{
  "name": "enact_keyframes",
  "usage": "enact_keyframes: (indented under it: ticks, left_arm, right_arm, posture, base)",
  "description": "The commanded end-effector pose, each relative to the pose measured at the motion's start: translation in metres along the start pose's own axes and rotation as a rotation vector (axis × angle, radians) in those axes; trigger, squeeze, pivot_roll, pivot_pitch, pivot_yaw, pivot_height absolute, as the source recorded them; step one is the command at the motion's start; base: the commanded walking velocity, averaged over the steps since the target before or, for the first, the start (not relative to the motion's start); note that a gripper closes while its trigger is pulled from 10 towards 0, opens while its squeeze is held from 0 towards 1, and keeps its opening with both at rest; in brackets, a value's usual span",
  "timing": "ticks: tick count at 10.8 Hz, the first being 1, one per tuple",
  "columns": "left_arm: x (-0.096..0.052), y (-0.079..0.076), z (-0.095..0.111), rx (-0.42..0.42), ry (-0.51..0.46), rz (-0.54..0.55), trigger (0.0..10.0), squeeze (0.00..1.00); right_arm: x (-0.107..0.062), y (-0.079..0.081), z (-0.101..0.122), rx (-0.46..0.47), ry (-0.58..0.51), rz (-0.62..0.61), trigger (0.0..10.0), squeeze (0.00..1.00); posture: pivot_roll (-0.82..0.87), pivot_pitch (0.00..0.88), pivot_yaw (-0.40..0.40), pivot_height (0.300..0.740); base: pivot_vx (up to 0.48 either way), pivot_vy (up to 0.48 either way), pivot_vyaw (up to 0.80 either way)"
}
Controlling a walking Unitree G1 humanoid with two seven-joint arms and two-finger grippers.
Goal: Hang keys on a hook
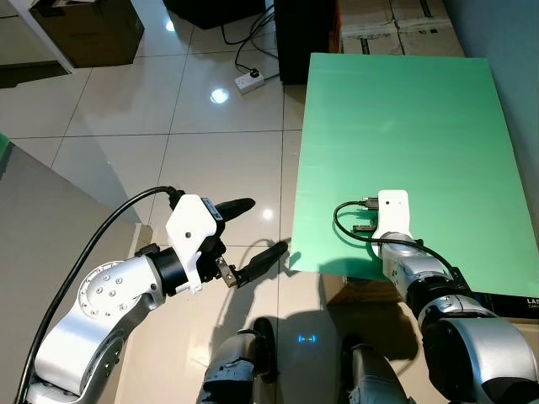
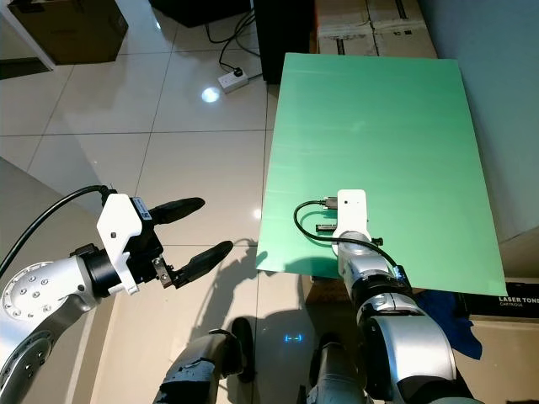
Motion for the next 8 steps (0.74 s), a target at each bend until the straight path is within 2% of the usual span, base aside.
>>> enact_keyframes:
  ticks: [1,6,8]
  left_arm:
    - [-0.002,-0.003,-0.001,-0.005,0.008,-0.018,10.0,0.0]
    - [-0.001,-0.001,-0.002,0.003,0.001,-0.002,10.0,0.0]
    - [0.001,0.011,-0.004,0.022,-0.006,0.073,10.0,0.0]
  right_arm:
    - [0.0,0.002,-0.005,0.005,0.019,0.002,0.0,0.0]
    - [0.0,0.001,-0.002,0.006,0.007,-0.004,0.0,0.0]
    - [0.0,0.0,0.009,0.017,-0.039,-0.013,0.0,0.0]
  posture:
    - [0.17,0.308,0.149,0.74]
    - [0.15,0.279,0.132,0.74]
    - [0.13,0.244,0.111,0.74]
  base:
    - [0.0,0.0,0.0]
    - [0.0,0.0,0.0]
    - [0.0,0.0,0.0]
Point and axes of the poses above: a point about 5 cm out from each wrist's last joint towards the gripper, its own x axis pointing out of the wrist towards the gripper, its own z axis along the axis of the wrist's last joint, y = z × x, the point moved 4 cm from there along x, pointing out of the wrist towards the gripper, and after that the axes turned 5 degrees about -x, right-handed, at the moved point
